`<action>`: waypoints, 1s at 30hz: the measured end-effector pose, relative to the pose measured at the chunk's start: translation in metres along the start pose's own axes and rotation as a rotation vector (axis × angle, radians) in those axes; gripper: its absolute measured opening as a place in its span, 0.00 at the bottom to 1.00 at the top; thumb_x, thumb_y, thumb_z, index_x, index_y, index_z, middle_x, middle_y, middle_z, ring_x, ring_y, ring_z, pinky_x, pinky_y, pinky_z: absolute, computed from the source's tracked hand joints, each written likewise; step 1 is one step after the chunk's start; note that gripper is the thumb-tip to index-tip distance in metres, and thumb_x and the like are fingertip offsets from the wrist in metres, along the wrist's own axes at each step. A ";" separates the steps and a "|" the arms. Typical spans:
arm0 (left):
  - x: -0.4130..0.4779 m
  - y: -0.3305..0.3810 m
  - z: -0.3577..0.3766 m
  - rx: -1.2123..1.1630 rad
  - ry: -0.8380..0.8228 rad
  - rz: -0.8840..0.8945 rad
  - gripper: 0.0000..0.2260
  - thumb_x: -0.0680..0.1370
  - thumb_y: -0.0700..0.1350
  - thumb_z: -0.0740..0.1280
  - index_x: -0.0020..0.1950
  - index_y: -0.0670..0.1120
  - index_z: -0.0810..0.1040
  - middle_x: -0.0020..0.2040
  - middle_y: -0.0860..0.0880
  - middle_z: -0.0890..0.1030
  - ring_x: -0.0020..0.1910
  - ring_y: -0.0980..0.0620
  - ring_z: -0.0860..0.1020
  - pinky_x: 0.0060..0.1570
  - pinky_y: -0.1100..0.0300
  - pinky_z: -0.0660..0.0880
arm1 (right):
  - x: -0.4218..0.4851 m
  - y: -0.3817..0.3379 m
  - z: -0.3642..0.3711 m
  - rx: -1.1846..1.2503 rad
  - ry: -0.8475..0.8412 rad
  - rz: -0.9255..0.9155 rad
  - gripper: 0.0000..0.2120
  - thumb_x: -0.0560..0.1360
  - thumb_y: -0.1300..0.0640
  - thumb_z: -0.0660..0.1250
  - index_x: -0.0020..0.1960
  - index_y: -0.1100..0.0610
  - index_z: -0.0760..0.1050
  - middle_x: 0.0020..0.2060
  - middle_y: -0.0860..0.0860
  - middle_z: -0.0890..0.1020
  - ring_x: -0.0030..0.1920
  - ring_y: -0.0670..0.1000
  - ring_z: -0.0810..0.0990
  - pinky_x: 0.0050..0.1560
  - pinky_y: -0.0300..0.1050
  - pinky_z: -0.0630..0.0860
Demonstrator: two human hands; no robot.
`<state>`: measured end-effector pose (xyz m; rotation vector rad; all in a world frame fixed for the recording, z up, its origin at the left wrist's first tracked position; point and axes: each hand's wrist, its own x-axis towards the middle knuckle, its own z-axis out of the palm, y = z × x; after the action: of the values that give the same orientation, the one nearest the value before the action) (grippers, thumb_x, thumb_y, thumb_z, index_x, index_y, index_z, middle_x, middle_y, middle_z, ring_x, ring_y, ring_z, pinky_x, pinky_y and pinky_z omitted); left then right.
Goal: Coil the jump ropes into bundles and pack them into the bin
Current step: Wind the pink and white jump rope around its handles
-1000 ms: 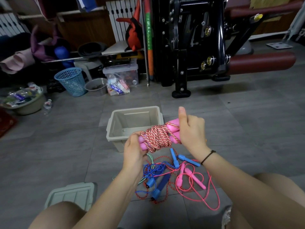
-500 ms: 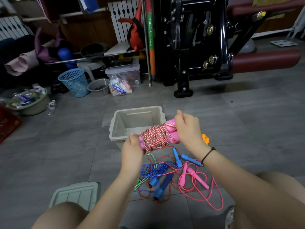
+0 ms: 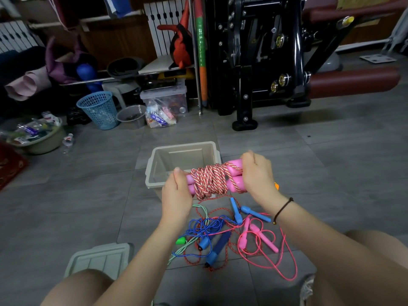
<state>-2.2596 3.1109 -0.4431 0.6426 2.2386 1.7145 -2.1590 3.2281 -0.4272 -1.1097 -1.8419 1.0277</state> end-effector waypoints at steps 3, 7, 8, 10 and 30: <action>-0.003 -0.008 0.006 -0.209 -0.073 -0.199 0.19 0.83 0.46 0.50 0.37 0.45 0.72 0.25 0.52 0.74 0.26 0.54 0.69 0.27 0.62 0.63 | -0.002 0.000 -0.005 -0.037 0.003 -0.144 0.17 0.73 0.53 0.47 0.26 0.55 0.57 0.22 0.53 0.63 0.31 0.57 0.63 0.36 0.56 0.58; -0.006 -0.009 0.002 -0.072 -0.040 -0.030 0.20 0.83 0.48 0.50 0.36 0.44 0.73 0.29 0.51 0.75 0.29 0.55 0.73 0.30 0.61 0.67 | -0.002 0.001 -0.004 0.017 -0.050 0.013 0.17 0.72 0.51 0.47 0.29 0.59 0.62 0.26 0.54 0.66 0.33 0.55 0.64 0.36 0.52 0.59; -0.006 -0.005 -0.001 0.015 -0.017 0.058 0.19 0.83 0.45 0.50 0.36 0.43 0.73 0.29 0.53 0.75 0.28 0.60 0.74 0.30 0.66 0.68 | -0.001 0.002 -0.003 0.059 -0.062 0.089 0.17 0.74 0.51 0.49 0.30 0.59 0.62 0.27 0.54 0.67 0.34 0.54 0.64 0.35 0.50 0.59; -0.004 0.003 -0.006 0.152 0.009 0.195 0.18 0.84 0.42 0.49 0.40 0.40 0.73 0.30 0.57 0.74 0.29 0.69 0.75 0.30 0.73 0.66 | 0.001 0.003 -0.002 0.109 -0.073 0.211 0.18 0.78 0.57 0.52 0.30 0.57 0.61 0.29 0.52 0.67 0.33 0.52 0.64 0.35 0.47 0.60; 0.007 -0.002 -0.017 -0.075 -0.771 -0.043 0.13 0.77 0.45 0.67 0.61 0.48 0.77 0.52 0.51 0.82 0.46 0.62 0.80 0.43 0.71 0.73 | 0.024 0.009 -0.021 -0.127 -0.305 -0.015 0.22 0.80 0.52 0.56 0.29 0.55 0.58 0.26 0.53 0.66 0.30 0.50 0.64 0.32 0.46 0.57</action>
<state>-2.2731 3.0997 -0.4397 1.0120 1.6188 1.2184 -2.1459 3.2579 -0.4227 -1.0548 -2.1790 1.1341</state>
